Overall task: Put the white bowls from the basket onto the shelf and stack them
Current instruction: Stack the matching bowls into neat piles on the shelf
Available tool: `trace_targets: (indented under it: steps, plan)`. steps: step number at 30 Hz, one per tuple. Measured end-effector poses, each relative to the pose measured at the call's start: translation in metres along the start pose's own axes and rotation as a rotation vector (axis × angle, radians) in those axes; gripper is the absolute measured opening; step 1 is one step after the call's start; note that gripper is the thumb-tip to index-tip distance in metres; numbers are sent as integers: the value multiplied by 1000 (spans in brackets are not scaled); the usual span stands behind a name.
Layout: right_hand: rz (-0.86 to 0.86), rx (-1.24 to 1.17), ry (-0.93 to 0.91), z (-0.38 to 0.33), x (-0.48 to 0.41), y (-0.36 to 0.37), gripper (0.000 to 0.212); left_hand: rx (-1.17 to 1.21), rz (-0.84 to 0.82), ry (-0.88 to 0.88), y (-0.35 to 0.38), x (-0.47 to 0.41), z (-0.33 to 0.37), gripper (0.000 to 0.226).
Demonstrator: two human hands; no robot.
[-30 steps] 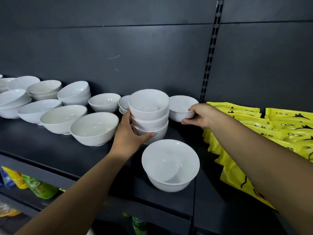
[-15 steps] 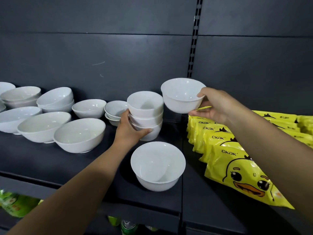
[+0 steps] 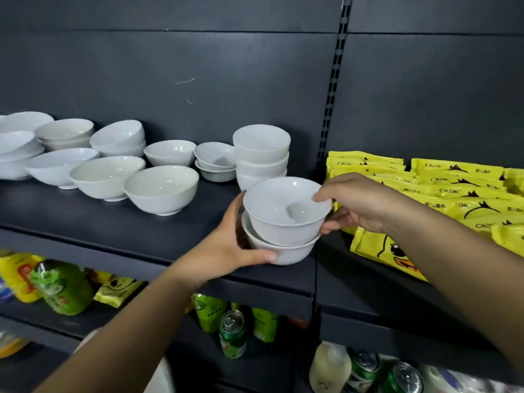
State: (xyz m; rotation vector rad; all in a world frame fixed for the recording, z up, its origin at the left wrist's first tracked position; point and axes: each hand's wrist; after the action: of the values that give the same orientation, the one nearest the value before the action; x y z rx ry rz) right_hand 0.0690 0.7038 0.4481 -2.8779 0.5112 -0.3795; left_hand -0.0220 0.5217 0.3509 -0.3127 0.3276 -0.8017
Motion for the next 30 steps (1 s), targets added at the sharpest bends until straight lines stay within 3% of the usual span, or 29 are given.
trace_targets:
  steps: [3, 8, 17, 20, 23, 25, 27, 30]
  plan:
    - [37, 23, -35, 6, -3, 4, 7, -27, 38, 0, 2, -3, 3, 116]
    - [96, 87, -66, 10, -12, 5, 5, -59, 97, 8, 7, -1, 8, 76]
    - [-33, 213, -20, 11, -30, 0, 11, -49, 122, -9, 2, 1, 7, 92]
    - [0, 193, -44, 14, -39, 4, 11, -52, 146, -33, -2, 4, 4, 93]
    - [50, 23, -115, 23, -48, 22, 17, -68, 180, -69, -7, 7, 2, 89]
    - [-32, -301, -91, 33, -51, 35, 9, -76, 154, -84, -8, 8, 2, 91]
    - [-130, -575, -86, 40, -51, 41, 16, -121, 107, -69, -2, 8, 6, 102]
    - [-150, -677, -128, 46, -52, 45, 31, -173, 153, -38, 5, 4, 3, 110]
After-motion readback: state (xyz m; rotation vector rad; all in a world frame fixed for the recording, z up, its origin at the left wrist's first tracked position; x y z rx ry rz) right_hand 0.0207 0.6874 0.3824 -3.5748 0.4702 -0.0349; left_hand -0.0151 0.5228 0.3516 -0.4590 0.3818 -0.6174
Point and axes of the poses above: each hand's wrist, its own x-axis away from the middle knuckle, its own y-axis out of the palm, z = x × y, and after that the axes turned 7 degrees about -x, right-handed
